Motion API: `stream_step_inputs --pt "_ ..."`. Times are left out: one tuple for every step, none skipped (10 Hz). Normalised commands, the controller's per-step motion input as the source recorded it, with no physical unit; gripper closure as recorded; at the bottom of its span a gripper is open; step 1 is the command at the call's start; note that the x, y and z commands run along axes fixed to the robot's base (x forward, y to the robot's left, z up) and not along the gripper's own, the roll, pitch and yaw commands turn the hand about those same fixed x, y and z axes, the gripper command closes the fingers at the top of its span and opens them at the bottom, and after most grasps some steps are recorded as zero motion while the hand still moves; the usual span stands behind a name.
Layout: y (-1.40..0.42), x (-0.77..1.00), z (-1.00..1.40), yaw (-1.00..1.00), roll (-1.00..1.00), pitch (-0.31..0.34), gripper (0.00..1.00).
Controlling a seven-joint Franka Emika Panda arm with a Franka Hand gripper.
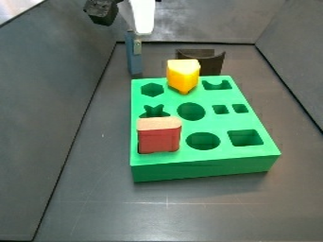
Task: Pick up the rectangle object. Move up. Move to above the board. Insert the rectangle object.
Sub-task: Pick up the rectangle object, then move up.
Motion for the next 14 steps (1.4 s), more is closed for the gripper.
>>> stream_step_inputs --pt "0.0 0.0 0.0 0.0 0.0 0.0 1.0" --pt "0.0 0.0 0.0 0.0 0.0 0.0 1.0" --pt "0.0 0.0 0.0 0.0 0.0 0.0 1.0" --pt "0.0 0.0 0.0 0.0 0.0 0.0 1.0" --pt "0.0 0.0 0.0 0.0 0.0 0.0 1.0" --pt "0.0 0.0 0.0 0.0 0.0 0.0 1.0" --pt "0.0 0.0 0.0 0.0 0.0 0.0 1.0" --pt "0.0 0.0 0.0 0.0 0.0 0.0 1.0" --pt "0.0 0.0 0.0 0.0 0.0 0.0 1.0" --pt "0.0 0.0 0.0 0.0 0.0 0.0 1.0" --pt "0.0 0.0 0.83 0.0 0.0 0.0 1.0" --pt "0.06 0.02 0.83 0.02 0.01 -0.007 1.0" --pt "0.07 0.01 0.76 0.02 0.01 0.015 1.0" --pt "0.03 -0.01 0.54 0.0 0.02 0.038 1.0"
